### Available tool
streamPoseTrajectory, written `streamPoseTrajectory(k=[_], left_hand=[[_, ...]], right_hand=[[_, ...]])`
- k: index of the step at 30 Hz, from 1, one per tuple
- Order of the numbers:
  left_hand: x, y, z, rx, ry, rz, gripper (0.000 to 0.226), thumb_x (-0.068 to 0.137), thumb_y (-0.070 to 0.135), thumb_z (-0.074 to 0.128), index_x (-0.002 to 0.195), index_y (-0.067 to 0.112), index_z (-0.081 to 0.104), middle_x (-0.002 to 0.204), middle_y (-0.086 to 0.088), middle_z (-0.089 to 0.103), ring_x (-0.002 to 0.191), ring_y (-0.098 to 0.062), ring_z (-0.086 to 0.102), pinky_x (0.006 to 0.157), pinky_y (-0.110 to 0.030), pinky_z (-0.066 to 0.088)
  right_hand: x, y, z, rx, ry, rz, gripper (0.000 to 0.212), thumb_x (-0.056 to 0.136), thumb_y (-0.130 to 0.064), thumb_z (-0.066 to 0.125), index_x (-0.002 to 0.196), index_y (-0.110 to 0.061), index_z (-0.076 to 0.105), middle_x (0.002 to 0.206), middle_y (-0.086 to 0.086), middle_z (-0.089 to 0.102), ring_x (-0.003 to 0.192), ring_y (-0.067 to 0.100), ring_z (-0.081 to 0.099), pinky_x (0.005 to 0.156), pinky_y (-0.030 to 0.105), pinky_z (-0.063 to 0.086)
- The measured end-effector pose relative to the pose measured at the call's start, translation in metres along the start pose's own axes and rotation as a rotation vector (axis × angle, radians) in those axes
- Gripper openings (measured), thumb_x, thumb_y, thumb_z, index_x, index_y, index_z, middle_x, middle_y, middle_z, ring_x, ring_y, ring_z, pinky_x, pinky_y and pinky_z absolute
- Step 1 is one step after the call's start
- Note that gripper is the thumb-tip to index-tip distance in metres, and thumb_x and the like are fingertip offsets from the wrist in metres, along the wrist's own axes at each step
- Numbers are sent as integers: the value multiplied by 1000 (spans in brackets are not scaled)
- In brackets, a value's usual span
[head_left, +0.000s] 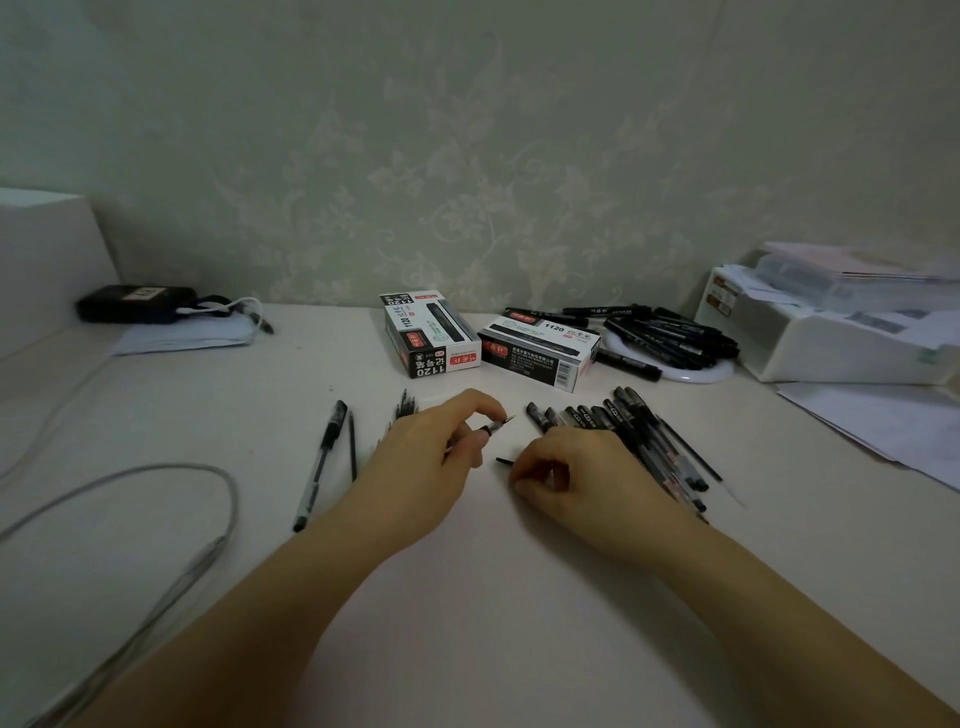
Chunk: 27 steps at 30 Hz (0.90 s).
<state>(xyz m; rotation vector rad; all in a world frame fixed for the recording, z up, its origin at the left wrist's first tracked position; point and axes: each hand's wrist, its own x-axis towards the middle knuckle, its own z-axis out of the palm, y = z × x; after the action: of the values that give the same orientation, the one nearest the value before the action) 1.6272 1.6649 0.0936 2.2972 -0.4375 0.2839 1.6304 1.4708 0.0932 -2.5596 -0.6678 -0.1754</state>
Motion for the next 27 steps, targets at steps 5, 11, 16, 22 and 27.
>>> streamPoseTrajectory(k=[5,11,16,22,27], left_hand=[[4,3,0,-168,-8,-92,26,99,24,48,106,47,59,77,10,66,61,-6,56,55,-23,48],[2,11,2,-575,-64,-95,31,99,19,51,112,44,63,75,2,64,52,-7,45,44,-16,37],[3,9,8,-425,-52,-24,35,98,21,52,114,51,61,76,3,63,51,-6,45,48,-15,39],[1,8,10,-251,-60,51,42,98,25,50,124,58,51,79,8,61,55,-5,46,55,-20,45],[-1,7,6,-55,-12,60,43,98,26,49,134,48,43,80,14,61,70,0,55,66,-8,44]], right_hand=[[1,0,0,9,70,20,19,90,-31,68,108,-30,71,88,-16,58,73,-3,51,65,8,38],[2,-15,-7,917,101,300,17,91,-39,66,97,-29,78,95,-6,77,86,6,71,73,18,54],[3,-16,-3,1268,77,476,18,87,-23,70,99,-14,79,103,8,77,89,17,66,77,26,53],[4,-13,-6,1387,137,501,15,84,-19,71,94,-11,78,99,8,77,79,15,70,66,21,57],[10,8,-31,1376,548,479,14,97,-19,59,101,-9,68,92,3,77,78,12,72,69,23,57]])
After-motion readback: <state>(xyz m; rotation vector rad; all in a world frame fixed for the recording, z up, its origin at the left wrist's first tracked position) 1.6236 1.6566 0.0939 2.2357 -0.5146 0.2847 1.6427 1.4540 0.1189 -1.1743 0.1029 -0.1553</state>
